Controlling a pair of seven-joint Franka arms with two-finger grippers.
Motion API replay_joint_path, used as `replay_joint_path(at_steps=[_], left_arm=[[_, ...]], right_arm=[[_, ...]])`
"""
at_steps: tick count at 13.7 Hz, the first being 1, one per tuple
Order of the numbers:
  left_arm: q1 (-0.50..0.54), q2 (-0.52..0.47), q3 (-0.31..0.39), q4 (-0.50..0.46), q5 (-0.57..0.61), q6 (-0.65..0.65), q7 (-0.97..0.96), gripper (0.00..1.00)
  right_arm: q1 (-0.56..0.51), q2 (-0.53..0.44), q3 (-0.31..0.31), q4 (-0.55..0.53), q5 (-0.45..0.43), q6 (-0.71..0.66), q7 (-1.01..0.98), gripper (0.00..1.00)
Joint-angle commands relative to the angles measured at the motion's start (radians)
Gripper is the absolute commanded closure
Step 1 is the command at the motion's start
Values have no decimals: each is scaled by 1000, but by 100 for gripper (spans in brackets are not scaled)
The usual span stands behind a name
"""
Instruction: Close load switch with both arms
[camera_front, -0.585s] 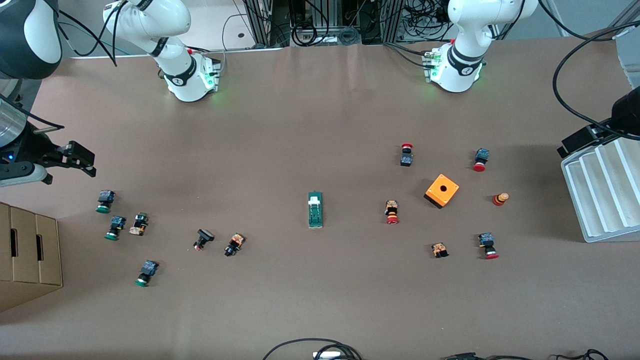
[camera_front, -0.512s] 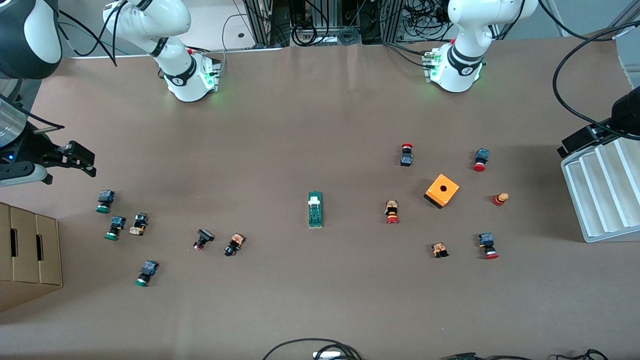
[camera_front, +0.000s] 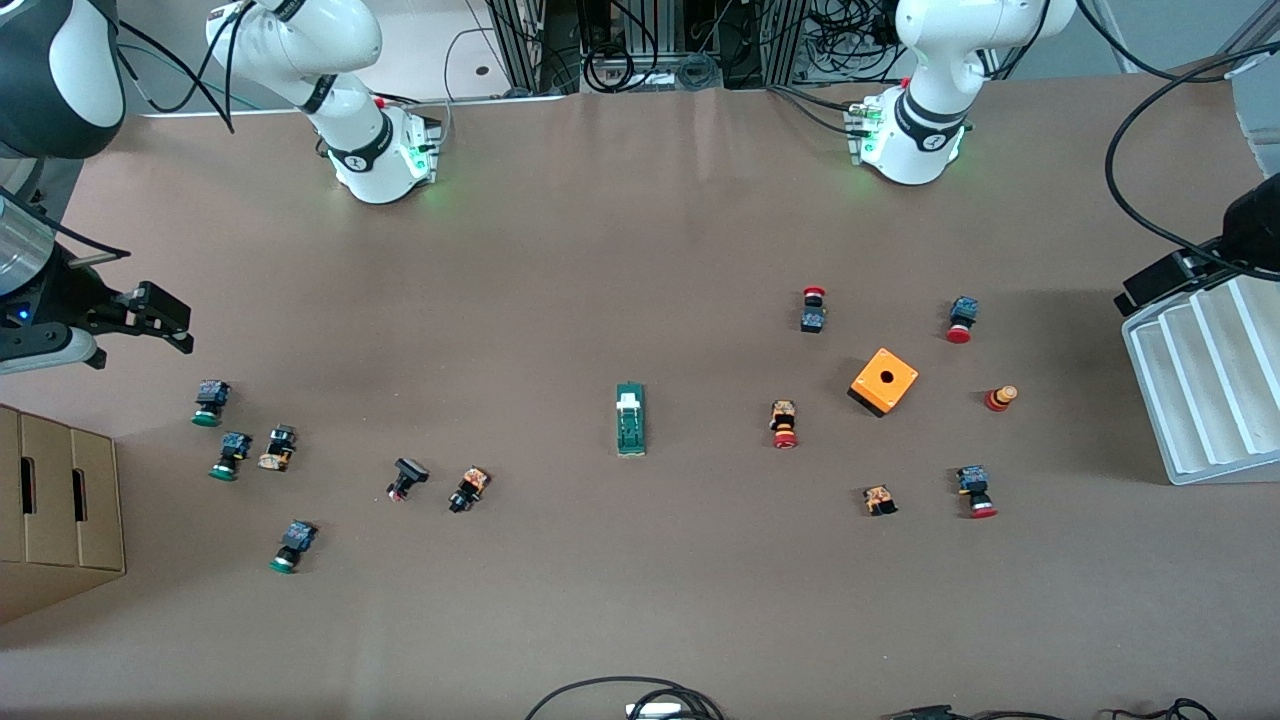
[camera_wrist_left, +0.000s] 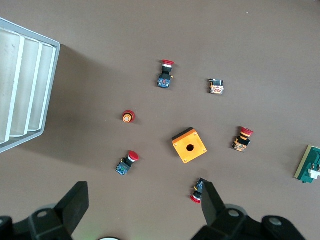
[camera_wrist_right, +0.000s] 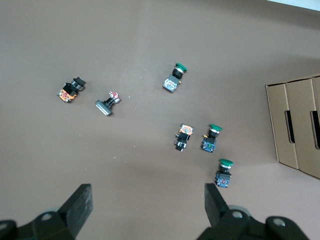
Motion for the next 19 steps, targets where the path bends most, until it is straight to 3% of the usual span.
replay_joint_path(at_steps=[1, 14, 17, 19], left_arm=[[7, 34, -8, 29, 13, -1, 17, 0], [-10, 13, -169, 117, 18, -1, 18, 0], [-22, -54, -261, 117, 90, 2, 3, 0], [-127, -76, -287, 117, 185, 2, -70, 0]], right_arm=[[3, 9, -1, 22, -16, -17, -10, 0], [-8, 19, -3, 21, -24, -23, -9, 0], [-10, 28, -5, 22, -28, -17, -12, 0], [-11, 27, -9, 22, -27, -23, -15, 0]])
